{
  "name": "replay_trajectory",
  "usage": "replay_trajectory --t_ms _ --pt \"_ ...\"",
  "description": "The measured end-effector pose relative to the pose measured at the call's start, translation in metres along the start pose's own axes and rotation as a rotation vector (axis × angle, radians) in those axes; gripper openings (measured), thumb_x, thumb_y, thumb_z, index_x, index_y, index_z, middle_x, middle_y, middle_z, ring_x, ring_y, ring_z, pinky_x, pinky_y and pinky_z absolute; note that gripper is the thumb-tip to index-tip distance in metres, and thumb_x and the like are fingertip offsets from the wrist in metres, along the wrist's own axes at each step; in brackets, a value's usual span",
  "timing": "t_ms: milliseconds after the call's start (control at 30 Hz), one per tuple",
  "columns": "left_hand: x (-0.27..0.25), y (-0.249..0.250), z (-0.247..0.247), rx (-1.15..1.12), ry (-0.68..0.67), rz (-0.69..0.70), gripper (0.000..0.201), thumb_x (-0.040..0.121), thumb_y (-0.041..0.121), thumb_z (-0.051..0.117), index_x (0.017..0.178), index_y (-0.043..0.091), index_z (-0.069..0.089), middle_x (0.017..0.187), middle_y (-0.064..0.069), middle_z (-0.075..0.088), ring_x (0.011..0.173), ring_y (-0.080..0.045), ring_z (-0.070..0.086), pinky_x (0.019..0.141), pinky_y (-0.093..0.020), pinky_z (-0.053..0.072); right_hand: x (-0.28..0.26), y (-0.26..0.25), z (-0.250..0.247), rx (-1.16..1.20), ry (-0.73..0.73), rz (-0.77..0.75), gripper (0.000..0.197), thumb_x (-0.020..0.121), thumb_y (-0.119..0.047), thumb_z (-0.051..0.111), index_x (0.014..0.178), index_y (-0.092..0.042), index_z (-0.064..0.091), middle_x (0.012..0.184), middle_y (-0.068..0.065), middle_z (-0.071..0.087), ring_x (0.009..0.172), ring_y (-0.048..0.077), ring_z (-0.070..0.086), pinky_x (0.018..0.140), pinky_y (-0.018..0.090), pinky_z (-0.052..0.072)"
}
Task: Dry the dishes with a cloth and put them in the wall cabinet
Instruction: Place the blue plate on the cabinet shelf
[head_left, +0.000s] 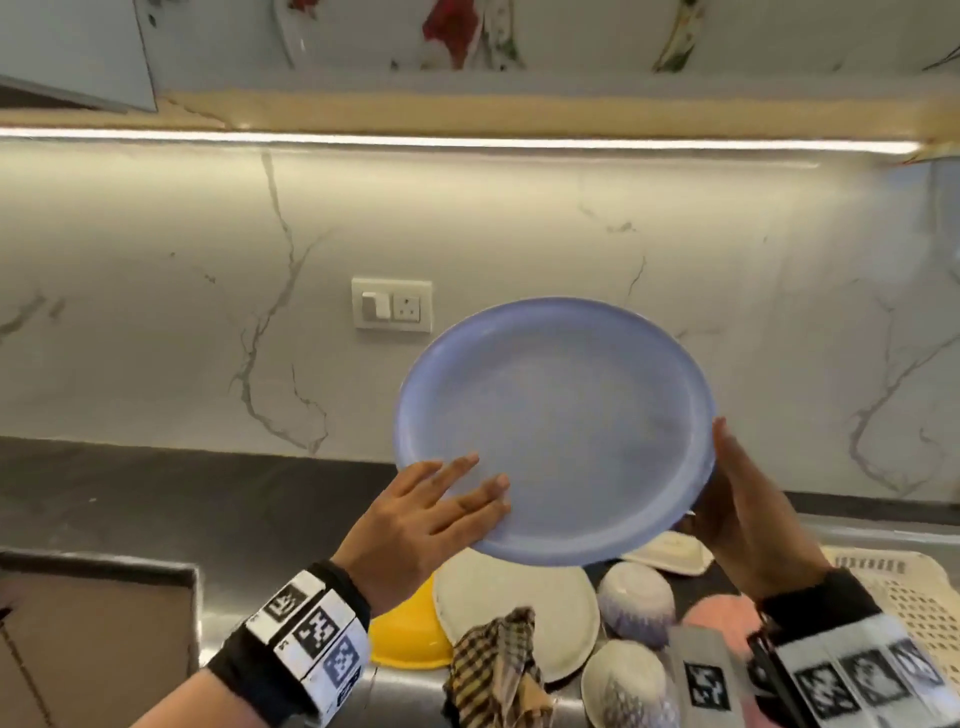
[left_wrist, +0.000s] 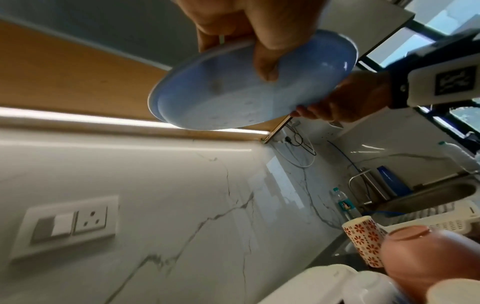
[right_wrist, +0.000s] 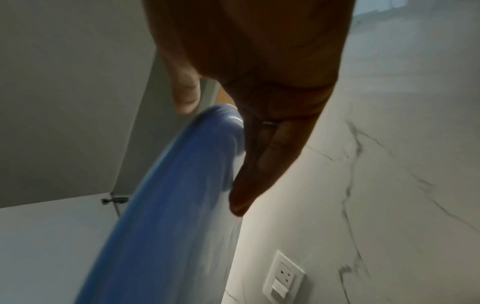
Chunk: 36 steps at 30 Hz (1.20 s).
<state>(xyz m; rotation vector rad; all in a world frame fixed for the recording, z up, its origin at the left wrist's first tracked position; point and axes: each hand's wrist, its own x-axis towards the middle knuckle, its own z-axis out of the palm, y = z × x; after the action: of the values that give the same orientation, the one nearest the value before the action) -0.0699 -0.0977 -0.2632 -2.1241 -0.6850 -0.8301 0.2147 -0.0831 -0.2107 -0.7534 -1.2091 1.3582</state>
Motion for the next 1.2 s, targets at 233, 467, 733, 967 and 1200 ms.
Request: replay_trajectory --t_ms 233,467,733,967,1200 --pt "0.078 -0.024 -0.016 0.234 -0.030 0.209 0.028 0.098 0.017 0.040 0.125 0.014 0.049 0.126 -0.006 0.060 0.112 -0.028 0.060 0.087 -0.044 0.052 -0.018 -0.083 -0.026 -0.306 -0.029 -0.096 0.101 0.019 -0.057 0.088 0.106 -0.012 0.062 0.083 0.013 0.072 0.059 0.022 0.067 0.048 0.027 0.054" --pt "0.175 -0.066 -0.039 0.401 0.008 0.336 0.034 0.102 0.012 0.023 0.128 0.013 0.044 0.127 -0.009 0.059 0.111 -0.031 0.061 0.088 -0.046 0.051 -0.003 -0.179 -0.044 -0.459 0.001 -0.231 0.090 0.039 -0.032 0.091 0.117 -0.009 0.053 0.086 0.026 0.069 0.061 0.031 0.068 0.052 0.032 0.057" --pt "0.294 -0.129 -0.041 0.518 -0.002 0.368 0.056 0.084 -0.007 0.011 0.129 0.011 0.040 0.131 -0.011 0.057 0.112 -0.030 0.060 0.084 -0.042 0.051 0.058 -0.294 -0.039 -0.672 0.278 -0.419 0.028 0.086 0.012 0.047 0.112 0.005 0.053 0.073 0.017 0.057 0.038 0.019 0.059 0.042 0.030 0.055" --pt "0.355 -0.168 -0.041 0.592 -0.133 0.231 0.068 0.074 0.029 0.068 0.132 0.007 0.040 0.135 -0.019 0.051 0.120 -0.039 0.052 0.084 -0.056 0.049 0.129 -0.375 -0.053 -0.806 0.581 -0.461 0.036 0.088 0.015 0.040 0.124 0.008 0.042 0.099 0.032 0.056 0.059 0.043 0.063 0.040 0.051 0.049" --pt "0.390 -0.176 -0.019 0.596 -0.489 0.038 0.107 0.062 0.072 -0.026 0.149 0.021 0.011 0.158 0.001 0.007 0.145 -0.020 0.004 0.112 -0.041 0.023 0.191 -0.429 -0.093 -0.976 0.832 -0.521 0.023 0.086 0.005 0.044 0.108 0.006 0.049 0.104 0.028 0.057 0.087 0.045 0.059 0.084 0.064 0.047"
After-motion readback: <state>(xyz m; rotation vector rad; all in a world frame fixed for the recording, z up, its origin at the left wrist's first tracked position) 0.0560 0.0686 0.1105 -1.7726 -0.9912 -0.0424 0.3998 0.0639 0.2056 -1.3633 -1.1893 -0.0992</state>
